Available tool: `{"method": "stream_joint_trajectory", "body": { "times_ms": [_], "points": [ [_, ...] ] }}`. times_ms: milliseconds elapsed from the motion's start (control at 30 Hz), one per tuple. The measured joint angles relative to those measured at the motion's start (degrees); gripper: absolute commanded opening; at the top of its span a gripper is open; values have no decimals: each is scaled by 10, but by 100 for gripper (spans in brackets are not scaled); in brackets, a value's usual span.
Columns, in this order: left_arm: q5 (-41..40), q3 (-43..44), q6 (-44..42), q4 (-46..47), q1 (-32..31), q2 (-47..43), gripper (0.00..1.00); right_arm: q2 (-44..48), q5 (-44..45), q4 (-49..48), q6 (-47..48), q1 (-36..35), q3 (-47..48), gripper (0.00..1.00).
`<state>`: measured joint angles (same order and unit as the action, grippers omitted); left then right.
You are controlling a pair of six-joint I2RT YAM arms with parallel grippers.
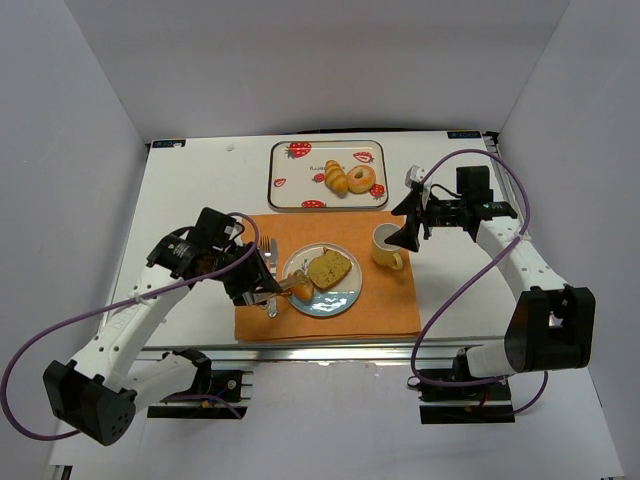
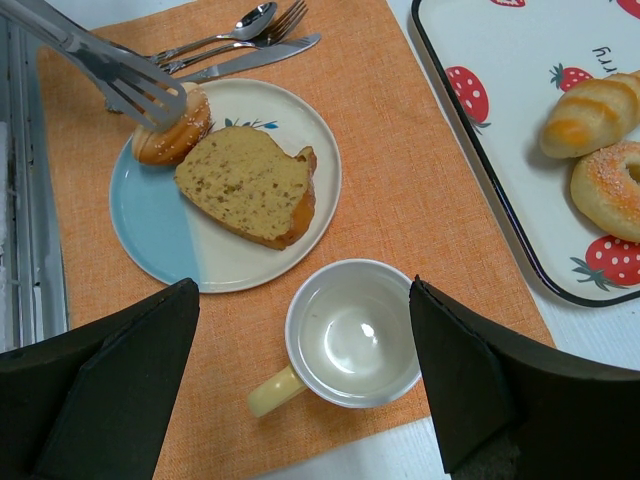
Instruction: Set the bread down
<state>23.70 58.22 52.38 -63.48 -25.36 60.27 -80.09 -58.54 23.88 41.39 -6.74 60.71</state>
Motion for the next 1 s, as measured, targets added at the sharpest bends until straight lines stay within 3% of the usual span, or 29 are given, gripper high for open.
{"method": "stream_joint_trajectory", "body": {
  "times_ms": [367, 533, 833, 1000],
  "points": [
    [-1, 22, 5, -10, 0, -1, 55, 0, -4, 0, 0, 0, 0, 89],
    [0, 42, 9, -26, 0, 0, 35, 0, -4, 0, 0, 0, 0, 89],
    [7, 185, 3, -54, 0, 31, 18, 0, -4, 0, 2, 0, 0, 89],
    [-30, 200, -21, -42, 0, 53, 3, -1, -8, 0, 3, 0, 0, 90]
  ]
}}
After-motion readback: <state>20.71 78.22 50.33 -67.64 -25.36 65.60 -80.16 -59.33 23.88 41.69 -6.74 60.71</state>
